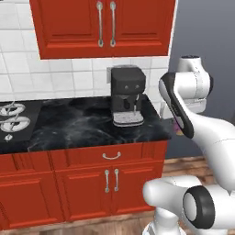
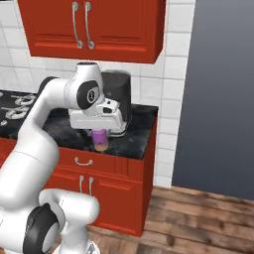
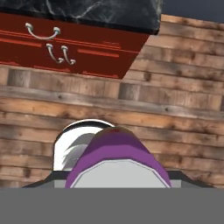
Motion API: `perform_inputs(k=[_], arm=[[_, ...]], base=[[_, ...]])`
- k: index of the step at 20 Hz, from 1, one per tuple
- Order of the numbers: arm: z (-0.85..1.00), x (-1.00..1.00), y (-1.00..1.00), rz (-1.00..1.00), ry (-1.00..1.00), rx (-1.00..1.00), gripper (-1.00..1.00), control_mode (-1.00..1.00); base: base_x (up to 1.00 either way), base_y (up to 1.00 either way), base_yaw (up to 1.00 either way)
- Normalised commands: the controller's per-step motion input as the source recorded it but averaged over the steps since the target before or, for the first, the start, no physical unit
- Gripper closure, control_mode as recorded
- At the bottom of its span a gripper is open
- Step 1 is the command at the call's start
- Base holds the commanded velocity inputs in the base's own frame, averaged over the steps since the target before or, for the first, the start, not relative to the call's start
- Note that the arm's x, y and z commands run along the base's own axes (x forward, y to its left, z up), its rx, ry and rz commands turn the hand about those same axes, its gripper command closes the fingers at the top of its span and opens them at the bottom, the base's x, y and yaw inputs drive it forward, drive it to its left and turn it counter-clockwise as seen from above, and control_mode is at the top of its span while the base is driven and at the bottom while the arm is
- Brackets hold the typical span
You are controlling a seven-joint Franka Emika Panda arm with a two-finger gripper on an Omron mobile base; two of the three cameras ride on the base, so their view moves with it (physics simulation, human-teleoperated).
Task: Four empty soda cans are scattered around the kitchen. Gather all the cans and cluster them next to the stove for recycling.
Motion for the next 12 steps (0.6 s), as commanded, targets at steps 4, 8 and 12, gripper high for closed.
perform_inputs(k=[4, 8, 12], arm=[[0.0, 0.0, 0.0, 0.0, 0.0, 0.0, 1.0, 1.0], [0.0, 0.0, 0.0, 0.0, 0.0, 0.0, 1.0, 1.0], [0.0, 0.0, 0.0, 0.0, 0.0, 0.0, 1.0, 1.0]], base=[[0.11, 1.0, 0.05], [0.34, 1.0, 0.01], [0.53, 1.0, 0.0]])
